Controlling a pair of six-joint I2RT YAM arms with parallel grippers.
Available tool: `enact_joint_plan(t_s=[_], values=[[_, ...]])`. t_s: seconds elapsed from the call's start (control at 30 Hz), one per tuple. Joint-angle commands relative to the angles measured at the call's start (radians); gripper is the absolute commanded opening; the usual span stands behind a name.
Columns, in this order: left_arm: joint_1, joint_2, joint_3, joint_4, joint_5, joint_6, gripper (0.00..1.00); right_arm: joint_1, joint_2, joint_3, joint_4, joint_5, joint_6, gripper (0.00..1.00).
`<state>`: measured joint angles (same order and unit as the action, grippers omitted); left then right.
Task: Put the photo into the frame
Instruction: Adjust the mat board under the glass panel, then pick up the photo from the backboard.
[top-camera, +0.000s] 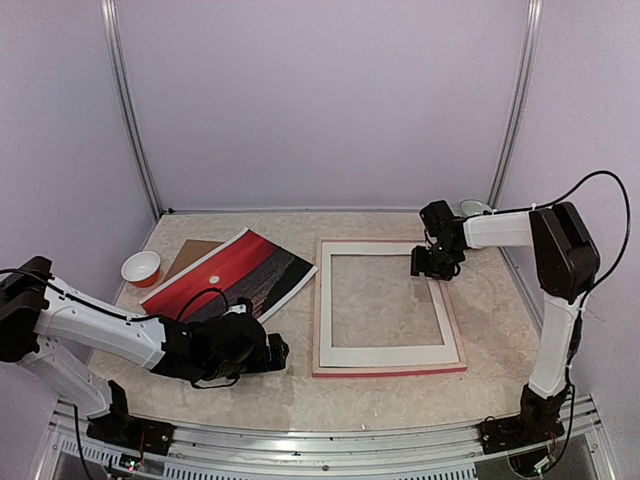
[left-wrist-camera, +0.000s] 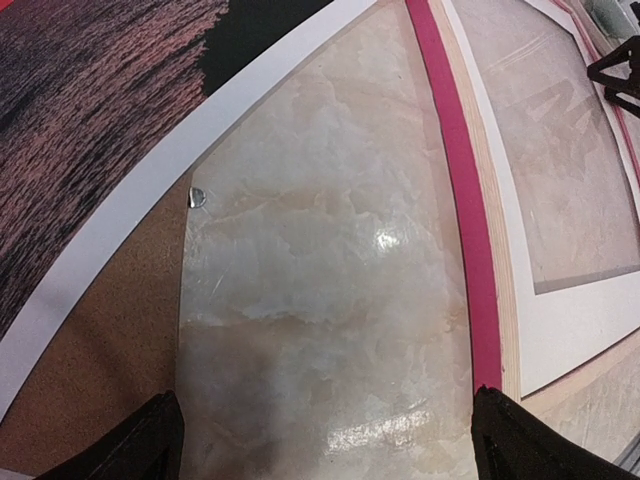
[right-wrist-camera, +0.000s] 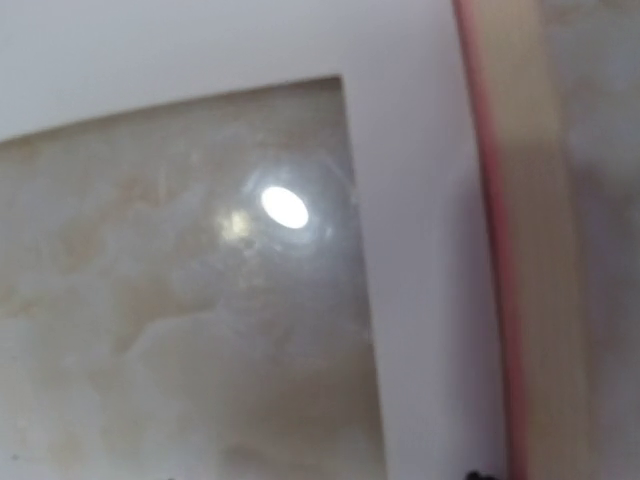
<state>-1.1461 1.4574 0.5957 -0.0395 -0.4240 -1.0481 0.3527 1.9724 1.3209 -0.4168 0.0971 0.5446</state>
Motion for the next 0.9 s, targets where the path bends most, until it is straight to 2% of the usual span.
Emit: enact_joint_plan(t_s=[0.0, 0.2, 0.4, 0.67, 0.87], values=[[-0.007, -0.01, 0.026, -0.017, -0.02, -0.004, 0.99, -0.01, 0.055, 0.021, 0.008, -0.052, -0.018, 0.61], [-0.007, 0.013, 0.042, -0.016, -0.016, 0.0, 0.99, -0.011, 0.035, 0.032, 0.009, -0.071, -0.038, 0.61], [-0.008, 0.03, 0.052, -0.018, -0.016, 0.004, 0.99, -0.009, -0.102, 0.042, -0.027, -0.044, -0.056, 0.62], [-0.003, 0.008, 0.141, -0.181, -0.152, 0.053, 0.99, 0.01, -0.295, 0.013, -0.069, -0.058, -0.1, 0.77], [0.054, -0.022, 0.186, -0.276, -0.203, 0.09, 0.99, 0.036, -0.413, -0.082, -0.024, -0.167, -0.075, 0.83]])
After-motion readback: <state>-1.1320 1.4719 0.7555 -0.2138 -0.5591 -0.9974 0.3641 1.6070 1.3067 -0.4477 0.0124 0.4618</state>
